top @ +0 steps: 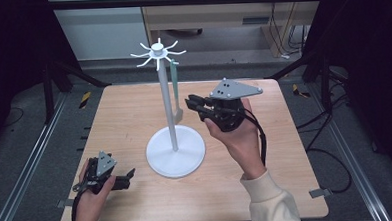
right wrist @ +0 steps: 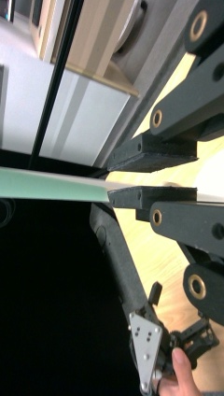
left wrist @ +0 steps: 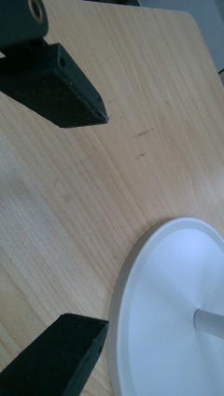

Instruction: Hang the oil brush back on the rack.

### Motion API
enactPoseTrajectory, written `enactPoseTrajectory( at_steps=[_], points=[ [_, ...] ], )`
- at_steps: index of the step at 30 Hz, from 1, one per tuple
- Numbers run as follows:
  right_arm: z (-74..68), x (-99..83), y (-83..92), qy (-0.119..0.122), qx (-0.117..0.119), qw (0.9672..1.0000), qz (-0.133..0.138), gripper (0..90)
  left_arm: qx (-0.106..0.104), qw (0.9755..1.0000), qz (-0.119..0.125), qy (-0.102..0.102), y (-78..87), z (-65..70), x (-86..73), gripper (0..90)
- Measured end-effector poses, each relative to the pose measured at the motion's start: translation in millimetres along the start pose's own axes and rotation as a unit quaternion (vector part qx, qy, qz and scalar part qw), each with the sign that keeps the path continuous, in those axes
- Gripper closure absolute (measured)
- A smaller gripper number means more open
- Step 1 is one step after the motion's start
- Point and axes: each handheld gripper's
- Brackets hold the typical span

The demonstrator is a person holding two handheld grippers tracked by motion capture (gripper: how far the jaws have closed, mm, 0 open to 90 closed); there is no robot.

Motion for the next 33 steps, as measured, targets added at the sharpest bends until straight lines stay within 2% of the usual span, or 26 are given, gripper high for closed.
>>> enactPoseTrajectory(
  at_steps=[4, 9, 12, 24, 29, 33],
  points=[
    [0.2, 1.5, 4.2, 0.008, -0.029, 0.9996, -0.004, 73.1, 0.0, 1.0, 0.001, 0.001, 0.1, -0.2, 0.1, 2.6],
    [2.6, 5.1, 11.4, 0.005, -0.05, 0.9988, 0.001, 60.0, 0.001, 1.0, 0.001, 0.002, 0.2, -0.7, 0.0, 2.6],
    [4.3, 7.1, 16.2, 0.005, -0.061, 0.9981, 0.003, 55.7, 0.002, 1.0, 0.001, 0.002, 0.4, -0.9, 0.0, 2.7],
    [16.2, 3.9, 21.2, -0.001, -0.109, 0.9936, -0.028, 34.4, 0.002, 1.0, 0.003, 0.003, 0.8, -1.1, 0.2, 2.6],
    [22.8, 2.4, 25.2, -0.003, -0.123, 0.9919, -0.033, 26.9, 0.002, 1.0, 0.004, 0.003, 0.8, -1.1, 0.3, 2.6],
    [28.4, 0.6, 29.3, 0.001, -0.115, 0.9928, -0.034, 19.1, 0.002, 1.0, 0.004, 0.004, 1.0, -1.2, 0.3, 2.7]
  ],
)
Point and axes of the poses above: each handheld gripper's, and its own axes: y roughly backward along the jaws, x roughly out of its top, z roughly to its right, and after that the axes turned 8 degrees about z, right-handed
